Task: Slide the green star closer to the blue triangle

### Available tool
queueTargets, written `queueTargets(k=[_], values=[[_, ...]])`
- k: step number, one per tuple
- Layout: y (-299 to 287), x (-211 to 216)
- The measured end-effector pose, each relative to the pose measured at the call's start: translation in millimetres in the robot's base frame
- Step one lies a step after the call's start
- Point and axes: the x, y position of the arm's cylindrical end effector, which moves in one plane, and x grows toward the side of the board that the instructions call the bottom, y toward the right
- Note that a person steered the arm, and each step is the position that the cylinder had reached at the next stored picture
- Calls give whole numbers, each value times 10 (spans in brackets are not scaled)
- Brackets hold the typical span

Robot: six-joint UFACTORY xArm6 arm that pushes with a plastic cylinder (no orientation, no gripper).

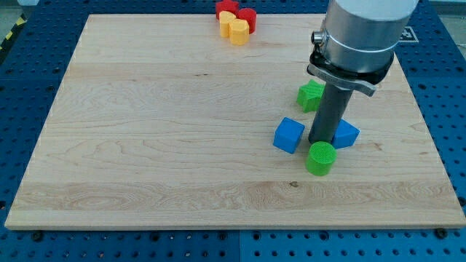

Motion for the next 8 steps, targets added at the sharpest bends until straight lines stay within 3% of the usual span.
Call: queueTargets(k=[3, 8], values=[[-36, -310], [-402, -58]])
